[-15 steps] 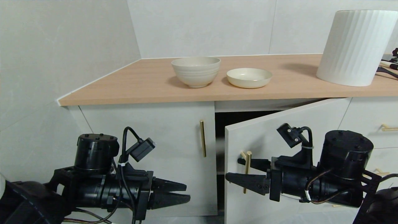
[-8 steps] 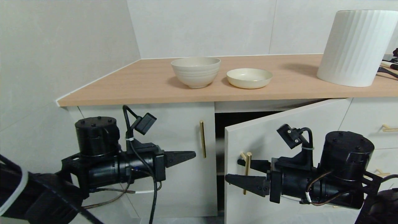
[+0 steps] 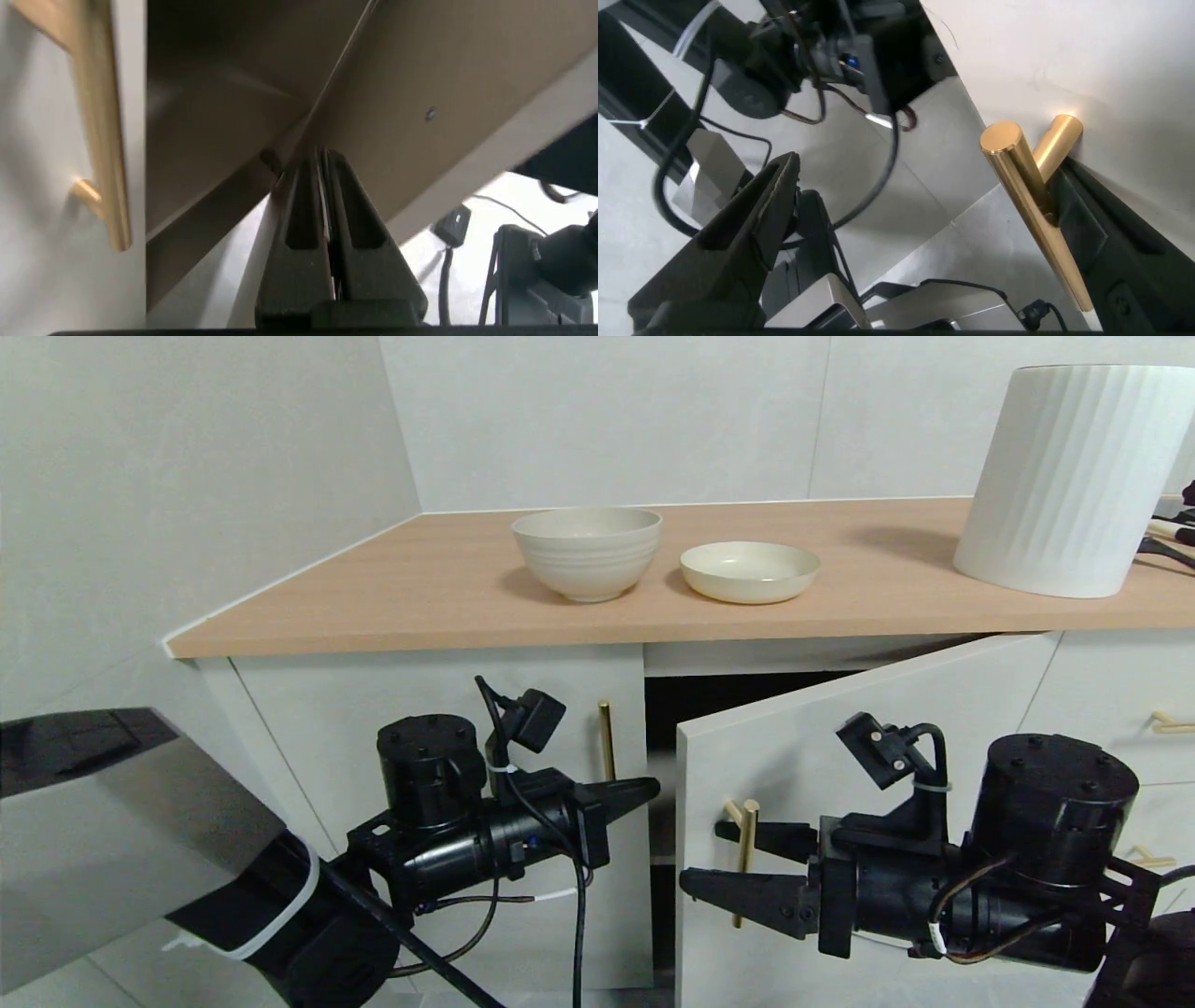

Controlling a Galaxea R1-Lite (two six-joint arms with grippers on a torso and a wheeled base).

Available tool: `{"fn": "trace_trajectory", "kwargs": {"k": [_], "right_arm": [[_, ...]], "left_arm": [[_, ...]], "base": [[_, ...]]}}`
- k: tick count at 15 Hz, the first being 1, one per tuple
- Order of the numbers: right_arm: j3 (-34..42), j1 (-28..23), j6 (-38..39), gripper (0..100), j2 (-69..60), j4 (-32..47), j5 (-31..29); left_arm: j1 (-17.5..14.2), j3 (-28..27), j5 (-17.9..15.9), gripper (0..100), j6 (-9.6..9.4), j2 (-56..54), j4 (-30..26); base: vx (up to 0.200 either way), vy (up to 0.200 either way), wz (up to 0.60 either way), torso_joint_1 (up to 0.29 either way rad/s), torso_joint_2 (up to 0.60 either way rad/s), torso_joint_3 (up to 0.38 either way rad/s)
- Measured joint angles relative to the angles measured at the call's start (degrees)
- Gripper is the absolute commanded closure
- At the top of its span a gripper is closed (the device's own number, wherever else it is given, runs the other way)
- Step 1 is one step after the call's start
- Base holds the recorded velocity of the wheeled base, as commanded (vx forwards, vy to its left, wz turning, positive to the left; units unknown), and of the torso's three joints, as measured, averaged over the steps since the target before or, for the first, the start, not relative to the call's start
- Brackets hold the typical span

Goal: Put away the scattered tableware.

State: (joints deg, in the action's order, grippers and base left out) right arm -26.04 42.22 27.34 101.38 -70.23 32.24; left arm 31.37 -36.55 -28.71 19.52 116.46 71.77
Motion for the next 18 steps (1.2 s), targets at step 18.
{"fn": "trace_trajectory", "kwargs": {"k": [18], "right_arm": [[2.69, -2.23, -6.77, 0, -1.95, 0.11, -0.99]], "left_arm": [[6.75, -3.85, -0.38, 100, 3.06, 5.90, 5.91]], "base": [[0.000, 0.000, 0.00, 0.000, 0.00, 0.000]]}}
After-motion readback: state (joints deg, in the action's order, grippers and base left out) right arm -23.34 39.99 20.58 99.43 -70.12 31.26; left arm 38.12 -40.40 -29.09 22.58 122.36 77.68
